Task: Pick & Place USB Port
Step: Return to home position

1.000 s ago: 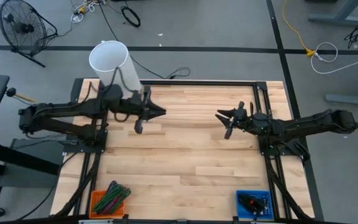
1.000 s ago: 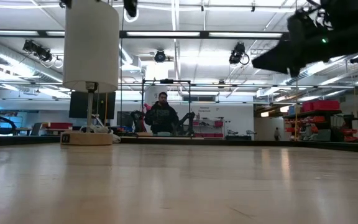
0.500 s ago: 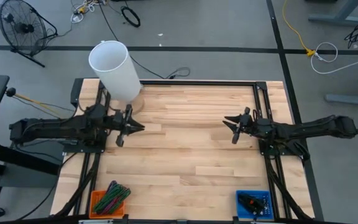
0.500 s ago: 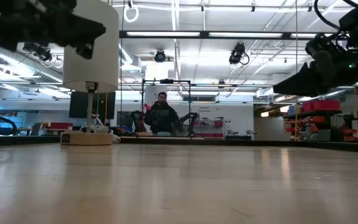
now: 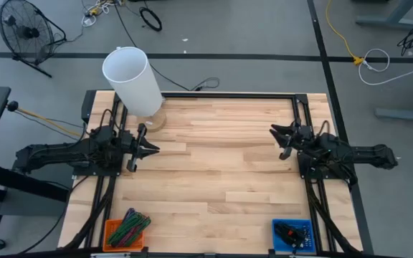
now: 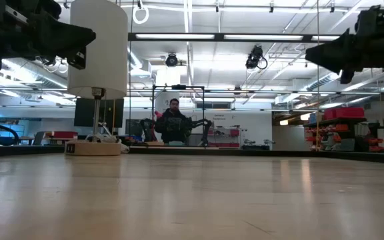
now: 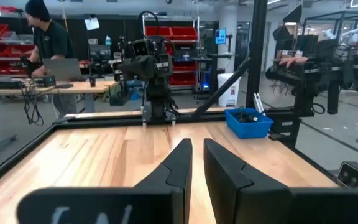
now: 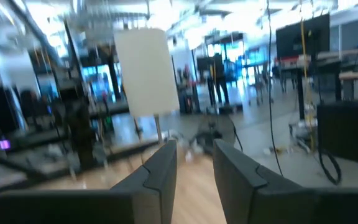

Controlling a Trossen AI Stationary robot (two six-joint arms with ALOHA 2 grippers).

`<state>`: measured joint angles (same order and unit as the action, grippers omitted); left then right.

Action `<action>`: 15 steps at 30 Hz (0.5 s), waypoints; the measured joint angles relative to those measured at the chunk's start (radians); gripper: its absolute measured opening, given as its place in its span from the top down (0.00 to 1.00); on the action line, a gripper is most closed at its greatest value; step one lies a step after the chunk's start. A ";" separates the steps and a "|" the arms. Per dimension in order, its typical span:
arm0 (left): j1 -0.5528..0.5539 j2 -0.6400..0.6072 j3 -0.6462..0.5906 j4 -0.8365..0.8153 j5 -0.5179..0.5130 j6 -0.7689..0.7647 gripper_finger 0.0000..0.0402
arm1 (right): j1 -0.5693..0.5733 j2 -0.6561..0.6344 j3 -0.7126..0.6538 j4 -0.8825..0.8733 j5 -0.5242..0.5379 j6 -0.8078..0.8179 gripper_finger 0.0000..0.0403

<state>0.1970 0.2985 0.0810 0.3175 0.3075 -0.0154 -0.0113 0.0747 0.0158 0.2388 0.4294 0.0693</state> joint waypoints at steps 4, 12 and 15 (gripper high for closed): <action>0.000 -0.043 -0.001 -0.002 0.000 0.000 0.89 | 0.000 -0.075 0.001 0.011 0.001 0.000 0.74; -0.030 -0.194 -0.001 0.000 0.000 0.000 0.89 | 0.000 -0.074 0.000 0.065 -0.001 0.000 0.74; -0.045 -0.267 -0.001 -0.001 0.000 0.000 0.89 | 0.000 -0.075 0.001 0.051 0.000 0.000 0.74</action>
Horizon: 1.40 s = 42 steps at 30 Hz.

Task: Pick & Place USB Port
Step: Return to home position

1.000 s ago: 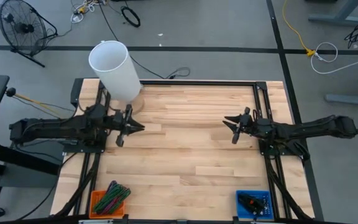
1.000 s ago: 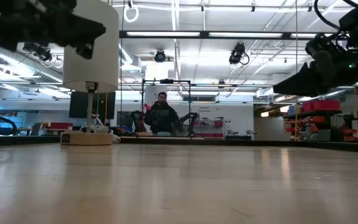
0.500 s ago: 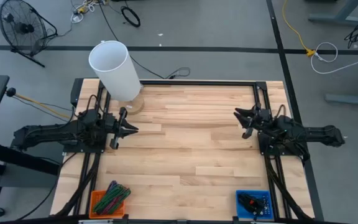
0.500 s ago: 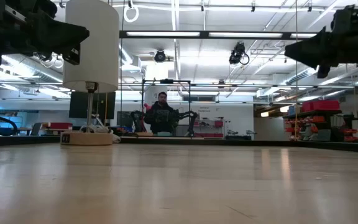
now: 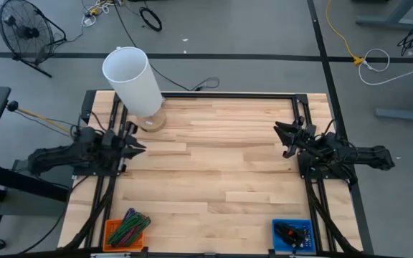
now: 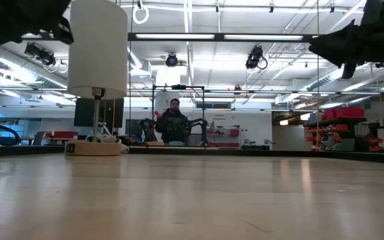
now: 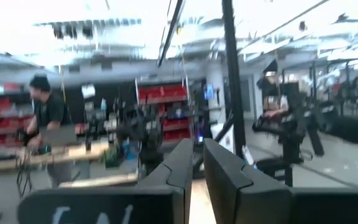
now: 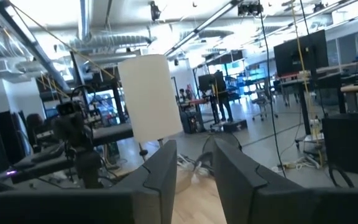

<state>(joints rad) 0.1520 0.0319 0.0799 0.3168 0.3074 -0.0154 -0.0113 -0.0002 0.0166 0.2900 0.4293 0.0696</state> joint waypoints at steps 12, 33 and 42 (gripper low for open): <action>-0.032 -0.030 -0.004 0.071 0.008 0.000 0.89 | 0.000 0.000 0.000 0.001 0.007 0.000 0.74; -0.061 -0.031 -0.071 -0.109 0.004 0.000 0.89 | 0.000 0.000 0.000 -0.176 0.067 -0.190 0.74; -0.021 -0.031 -0.071 -0.109 0.004 0.000 0.89 | 0.000 0.103 0.003 -0.242 -0.101 -0.013 0.74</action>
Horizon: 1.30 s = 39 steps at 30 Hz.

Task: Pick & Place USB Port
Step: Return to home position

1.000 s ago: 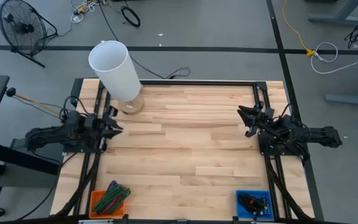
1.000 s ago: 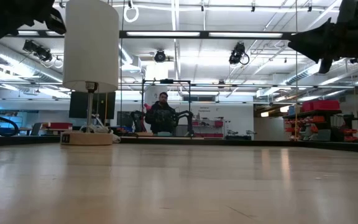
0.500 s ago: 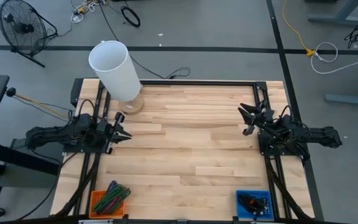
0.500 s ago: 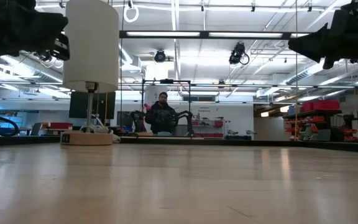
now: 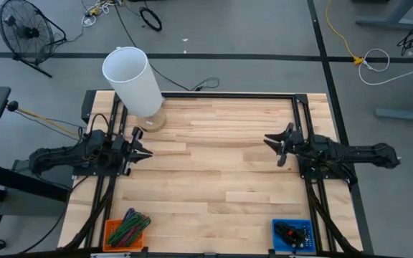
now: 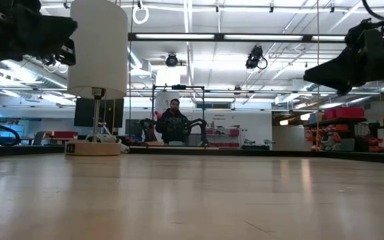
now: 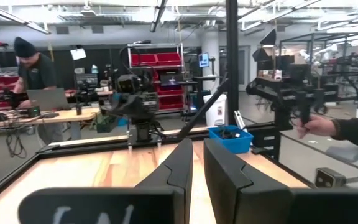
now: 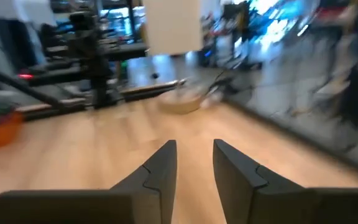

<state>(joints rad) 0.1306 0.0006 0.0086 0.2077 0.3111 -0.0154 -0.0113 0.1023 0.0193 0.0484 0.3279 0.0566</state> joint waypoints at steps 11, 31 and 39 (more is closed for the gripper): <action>0.019 0.000 0.000 0.000 -0.001 0.000 0.89 | 0.000 0.058 0.000 -0.032 -0.344 0.050 0.74; 0.018 0.000 0.000 0.000 -0.001 0.000 0.89 | 0.000 0.015 0.027 0.176 -0.376 0.007 0.74; 0.018 0.000 0.000 0.001 -0.001 0.000 0.89 | 0.000 0.004 0.053 0.144 -0.437 0.018 0.74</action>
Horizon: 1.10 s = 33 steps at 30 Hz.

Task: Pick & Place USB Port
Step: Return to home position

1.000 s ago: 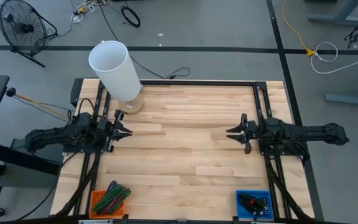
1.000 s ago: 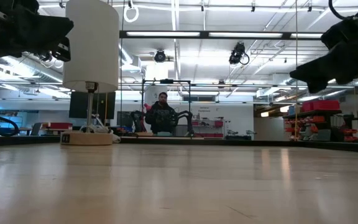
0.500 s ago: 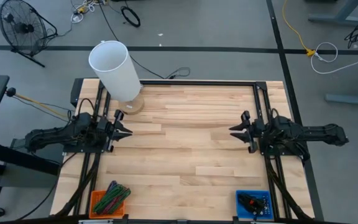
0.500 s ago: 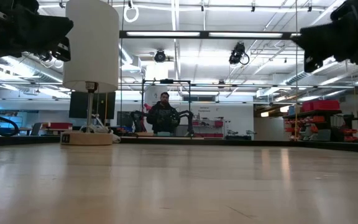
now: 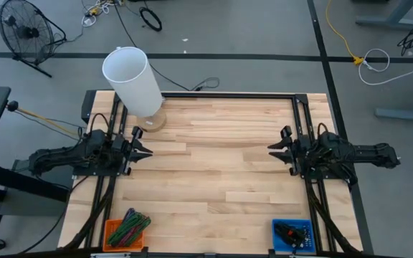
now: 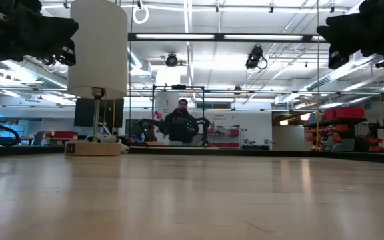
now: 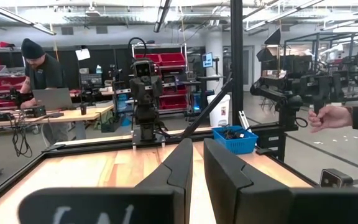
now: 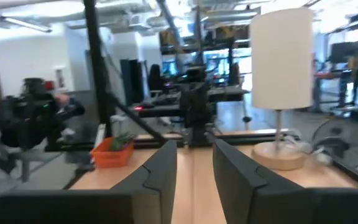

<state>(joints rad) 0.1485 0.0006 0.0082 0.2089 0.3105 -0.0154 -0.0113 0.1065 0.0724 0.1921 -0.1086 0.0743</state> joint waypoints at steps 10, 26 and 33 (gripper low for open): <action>-0.047 0.000 0.000 0.001 0.001 0.000 0.89 | 0.000 -0.019 -0.021 -0.055 0.169 -0.106 0.74; -0.052 0.003 0.000 0.000 0.000 0.000 0.89 | 0.000 -0.012 -0.021 -0.159 0.172 0.150 0.74; -0.065 0.000 0.000 0.001 0.001 -0.061 0.89 | 0.000 -0.012 -0.021 -0.158 0.172 0.150 0.74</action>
<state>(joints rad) 0.0830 0.0006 0.0078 0.2101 0.3117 -0.0763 -0.0113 0.0944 0.0513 0.0338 0.0631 0.2241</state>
